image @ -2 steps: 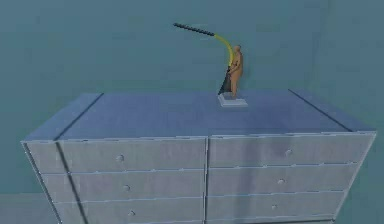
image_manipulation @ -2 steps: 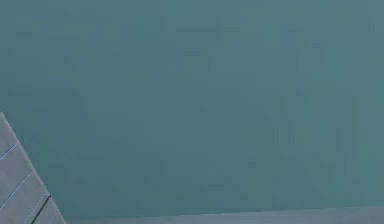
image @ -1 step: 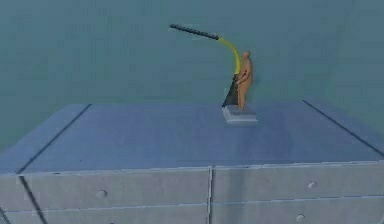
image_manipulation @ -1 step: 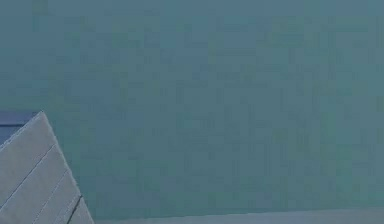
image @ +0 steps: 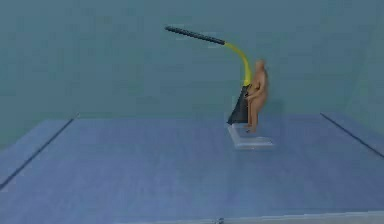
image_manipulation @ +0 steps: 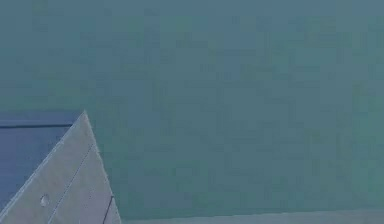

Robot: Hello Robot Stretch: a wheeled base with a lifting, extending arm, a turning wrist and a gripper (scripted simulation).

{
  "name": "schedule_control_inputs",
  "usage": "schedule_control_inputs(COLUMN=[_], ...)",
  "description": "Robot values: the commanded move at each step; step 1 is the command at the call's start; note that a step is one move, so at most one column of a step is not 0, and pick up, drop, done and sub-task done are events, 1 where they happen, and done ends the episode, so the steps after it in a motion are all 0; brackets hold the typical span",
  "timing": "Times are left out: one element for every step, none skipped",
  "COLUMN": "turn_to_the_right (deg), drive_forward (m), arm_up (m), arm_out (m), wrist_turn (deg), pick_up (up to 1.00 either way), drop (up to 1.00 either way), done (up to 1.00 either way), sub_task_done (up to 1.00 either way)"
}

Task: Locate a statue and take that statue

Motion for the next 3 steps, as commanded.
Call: schedule_control_inputs(turn_to_the_right=[45.0,45.0,45.0], drive_forward=[0.00,0.00,0.00], arm_up=[0.00,0.00,0.00], arm_out=[0.00,0.00,0.00], wrist_turn=[0.0,0.0,0.0], pick_up=[0.00,0.00,0.00], drop=[0.00,0.00,0.00], done=[0.00,0.00,0.00], sub_task_done=[0.00,0.00,0.00])
